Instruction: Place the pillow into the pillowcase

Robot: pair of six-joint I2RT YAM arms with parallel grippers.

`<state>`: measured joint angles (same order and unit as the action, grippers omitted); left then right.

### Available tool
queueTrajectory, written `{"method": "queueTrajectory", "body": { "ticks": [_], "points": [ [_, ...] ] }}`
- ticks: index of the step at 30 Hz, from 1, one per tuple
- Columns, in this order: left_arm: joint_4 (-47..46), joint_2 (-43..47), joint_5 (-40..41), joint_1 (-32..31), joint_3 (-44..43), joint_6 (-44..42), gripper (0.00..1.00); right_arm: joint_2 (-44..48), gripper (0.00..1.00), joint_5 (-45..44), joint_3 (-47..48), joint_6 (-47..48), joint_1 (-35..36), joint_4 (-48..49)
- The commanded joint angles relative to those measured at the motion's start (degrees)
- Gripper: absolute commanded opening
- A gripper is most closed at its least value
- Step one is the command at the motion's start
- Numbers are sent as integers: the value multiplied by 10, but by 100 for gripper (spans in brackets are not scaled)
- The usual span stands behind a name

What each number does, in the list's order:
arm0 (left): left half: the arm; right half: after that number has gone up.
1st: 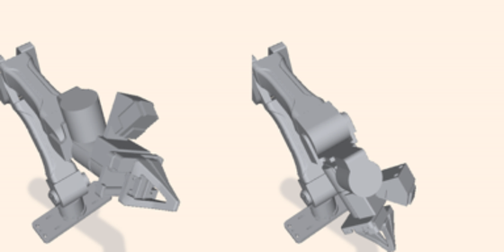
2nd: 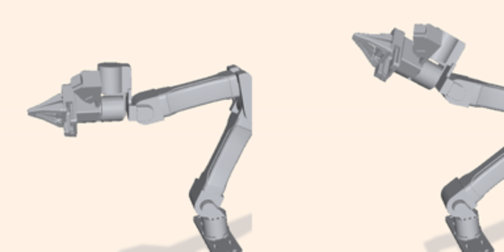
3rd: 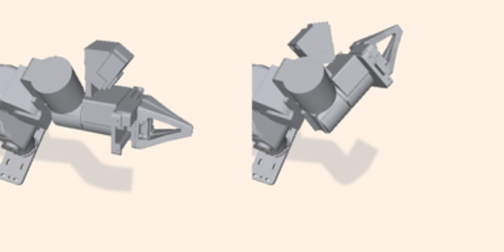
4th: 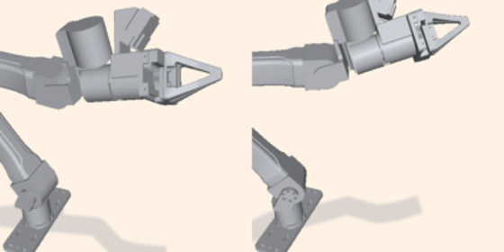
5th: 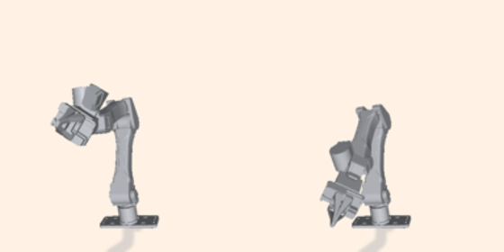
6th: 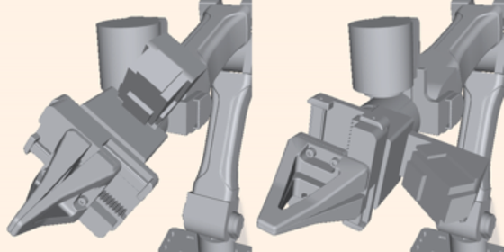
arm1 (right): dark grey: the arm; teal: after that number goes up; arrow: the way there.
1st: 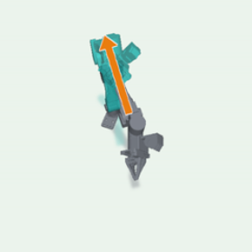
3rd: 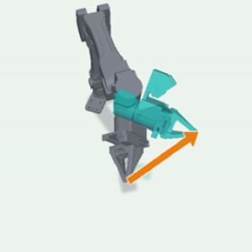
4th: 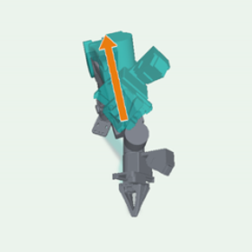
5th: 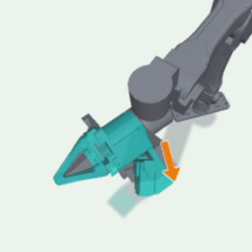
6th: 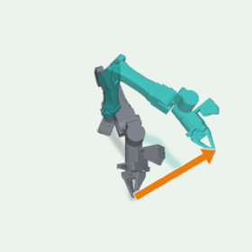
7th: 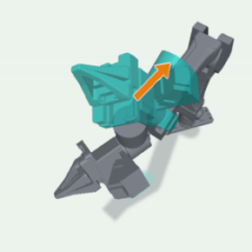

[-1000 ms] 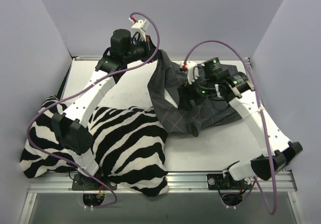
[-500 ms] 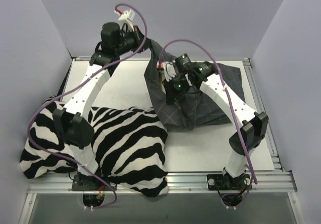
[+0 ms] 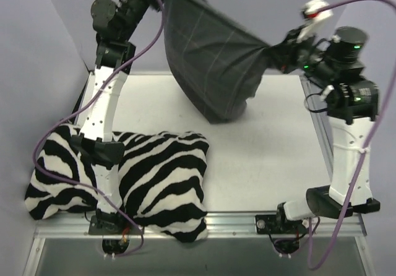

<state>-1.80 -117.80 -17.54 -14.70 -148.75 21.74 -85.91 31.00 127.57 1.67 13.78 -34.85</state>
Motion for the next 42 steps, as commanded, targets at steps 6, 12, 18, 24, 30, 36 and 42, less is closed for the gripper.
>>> {"method": "queueTrajectory", "body": {
  "ticks": [6, 12, 18, 24, 30, 36, 42],
  "points": [
    [8, -48, 10, -119, 3, -124, 78, 144, 0, -69, -274, 35, -362, -7],
    [66, 19, -49, -125, 240, -87, 97, 119, 0, -12, -389, 188, -495, -150],
    [207, 123, -180, -111, 406, -273, 97, 142, 0, -23, -478, 244, -478, -171],
    [306, 94, -151, -21, 427, -288, 93, 32, 0, -66, -377, 182, -454, -106],
    [461, 13, -117, -11, 353, -389, 94, -81, 17, -196, -228, 225, -399, -112],
    [625, -28, -190, -9, 314, -588, 97, -62, 90, -98, -174, 406, -423, -395],
    [661, -28, -137, -17, 355, -722, 97, 114, 100, -68, -392, 541, -314, -483]
  ]
}}
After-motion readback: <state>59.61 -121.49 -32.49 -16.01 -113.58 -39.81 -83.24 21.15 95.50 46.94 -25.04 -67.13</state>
